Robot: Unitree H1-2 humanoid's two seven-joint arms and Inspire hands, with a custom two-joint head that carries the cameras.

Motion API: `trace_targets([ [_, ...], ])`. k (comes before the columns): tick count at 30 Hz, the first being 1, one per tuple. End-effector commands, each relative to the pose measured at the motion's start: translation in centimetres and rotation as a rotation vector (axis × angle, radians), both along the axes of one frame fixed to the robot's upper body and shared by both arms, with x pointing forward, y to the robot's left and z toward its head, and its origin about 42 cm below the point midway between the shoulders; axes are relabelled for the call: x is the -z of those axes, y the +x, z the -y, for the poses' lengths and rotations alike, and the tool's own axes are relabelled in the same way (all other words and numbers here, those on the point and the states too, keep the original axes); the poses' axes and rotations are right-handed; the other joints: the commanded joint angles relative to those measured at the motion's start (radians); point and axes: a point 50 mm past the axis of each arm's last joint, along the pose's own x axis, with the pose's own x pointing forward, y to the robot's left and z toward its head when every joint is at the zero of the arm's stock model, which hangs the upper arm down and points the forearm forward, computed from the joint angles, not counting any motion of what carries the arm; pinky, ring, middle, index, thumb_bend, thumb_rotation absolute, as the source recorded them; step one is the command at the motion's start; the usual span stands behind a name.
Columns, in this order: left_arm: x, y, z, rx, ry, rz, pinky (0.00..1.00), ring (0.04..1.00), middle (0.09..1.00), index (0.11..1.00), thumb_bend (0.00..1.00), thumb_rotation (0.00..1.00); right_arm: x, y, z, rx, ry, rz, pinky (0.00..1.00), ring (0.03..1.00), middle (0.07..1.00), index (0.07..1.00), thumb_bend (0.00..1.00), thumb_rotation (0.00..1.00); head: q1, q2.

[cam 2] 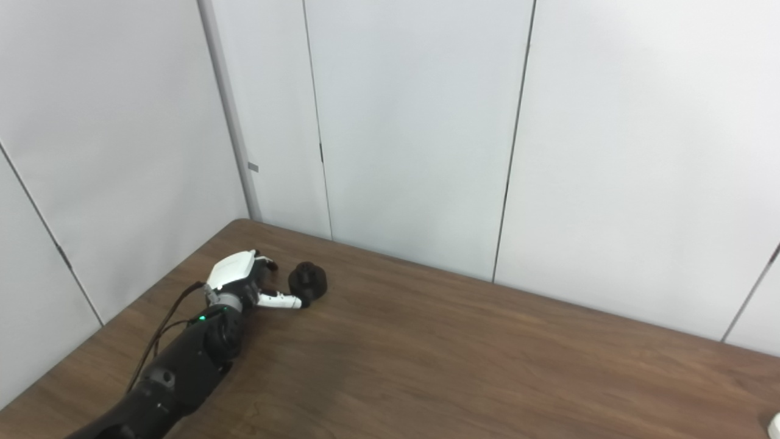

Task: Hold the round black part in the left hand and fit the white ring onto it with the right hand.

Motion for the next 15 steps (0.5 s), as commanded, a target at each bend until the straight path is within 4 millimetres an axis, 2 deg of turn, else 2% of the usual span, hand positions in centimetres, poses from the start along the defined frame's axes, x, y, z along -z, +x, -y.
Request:
trace_targets([
  [1,-0.7,0.8,1.3,0.068,-0.013,0.030,1.00,1.000,1.000,0.763,1.00,0.43,-0.2,-0.6,1.6,0.038,-0.053,-0.031,0.83,0.949,0.971,0.916,0.52,0.21,0.000,0.001],
  [9,-0.4,0.5,3.3,0.167,-0.097,0.082,1.00,1.000,1.000,0.790,1.00,0.39,-0.4,-0.6,1.4,0.034,-0.053,-0.039,0.85,0.958,0.983,0.920,0.51,0.20,-0.006,0.005],
  [15,0.2,0.2,4.9,0.207,-0.103,0.067,1.00,1.000,1.000,0.837,1.00,0.41,-0.4,-0.6,1.3,0.034,-0.035,-0.048,0.85,0.965,0.997,0.930,0.52,0.22,-0.009,0.009],
])
